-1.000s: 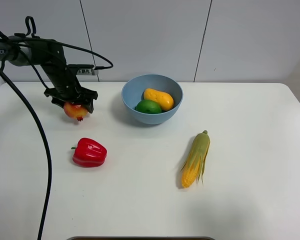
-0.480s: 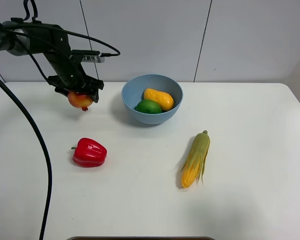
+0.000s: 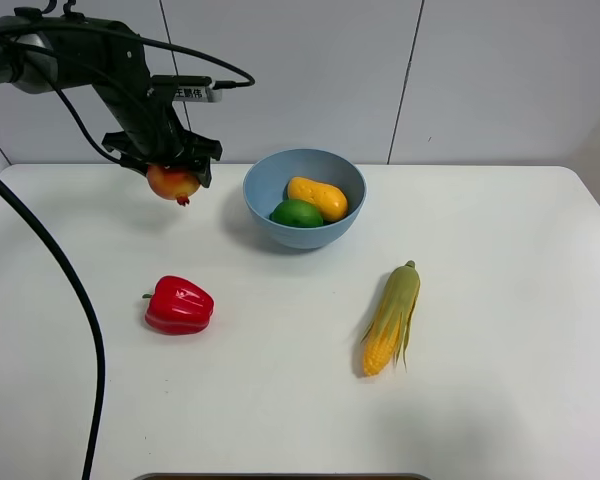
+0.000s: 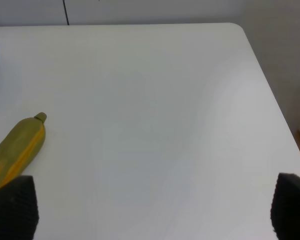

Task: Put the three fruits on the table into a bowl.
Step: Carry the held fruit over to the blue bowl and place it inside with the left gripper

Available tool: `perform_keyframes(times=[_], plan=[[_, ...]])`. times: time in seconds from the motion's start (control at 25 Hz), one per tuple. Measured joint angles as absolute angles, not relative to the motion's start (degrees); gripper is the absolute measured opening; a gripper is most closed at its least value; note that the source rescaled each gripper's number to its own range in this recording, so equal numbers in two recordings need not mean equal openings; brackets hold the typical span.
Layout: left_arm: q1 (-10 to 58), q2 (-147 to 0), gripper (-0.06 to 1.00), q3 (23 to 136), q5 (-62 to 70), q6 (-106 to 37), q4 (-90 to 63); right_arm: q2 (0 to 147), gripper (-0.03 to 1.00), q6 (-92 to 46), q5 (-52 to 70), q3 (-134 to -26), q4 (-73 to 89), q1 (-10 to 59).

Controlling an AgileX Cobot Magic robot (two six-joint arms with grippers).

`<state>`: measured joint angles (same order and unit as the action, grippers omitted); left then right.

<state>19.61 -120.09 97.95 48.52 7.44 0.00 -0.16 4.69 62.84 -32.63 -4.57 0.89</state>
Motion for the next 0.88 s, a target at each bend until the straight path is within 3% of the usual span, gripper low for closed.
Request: perform_keyframes(times=[0.32, 0.88], plan=[[24.7, -119.9, 0.01, 106.5, 48.3, 10.1, 0.0, -0.2, 0.93, 4.7, 62.8, -32.6, -4.5, 0.9], [33.6, -122.1, 0.01, 107.2, 34.8, 11.4, -4.7, -0.2, 0.93, 4.7, 62.8, -32.6, -4.3, 0.9]])
